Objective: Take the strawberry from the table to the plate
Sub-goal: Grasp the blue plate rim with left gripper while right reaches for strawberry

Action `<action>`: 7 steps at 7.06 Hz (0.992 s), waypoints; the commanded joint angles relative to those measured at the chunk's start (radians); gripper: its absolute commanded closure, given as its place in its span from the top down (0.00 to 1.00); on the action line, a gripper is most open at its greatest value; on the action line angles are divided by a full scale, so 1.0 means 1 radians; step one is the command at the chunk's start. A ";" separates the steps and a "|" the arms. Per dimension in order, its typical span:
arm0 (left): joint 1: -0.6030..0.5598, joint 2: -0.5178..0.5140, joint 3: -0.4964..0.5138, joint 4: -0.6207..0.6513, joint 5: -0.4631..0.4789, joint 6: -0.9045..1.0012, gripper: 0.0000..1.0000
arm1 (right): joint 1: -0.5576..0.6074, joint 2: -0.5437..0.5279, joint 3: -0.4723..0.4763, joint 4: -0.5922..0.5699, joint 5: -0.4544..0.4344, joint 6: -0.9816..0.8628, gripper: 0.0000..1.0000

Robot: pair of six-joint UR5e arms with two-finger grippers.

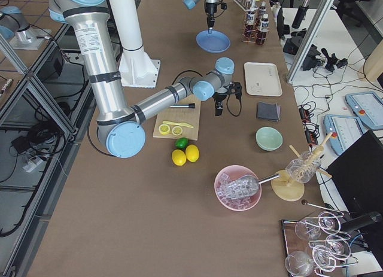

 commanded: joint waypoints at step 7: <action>0.200 -0.053 -0.005 -0.002 0.201 -0.139 0.00 | -0.118 0.153 -0.235 0.124 -0.114 0.097 0.73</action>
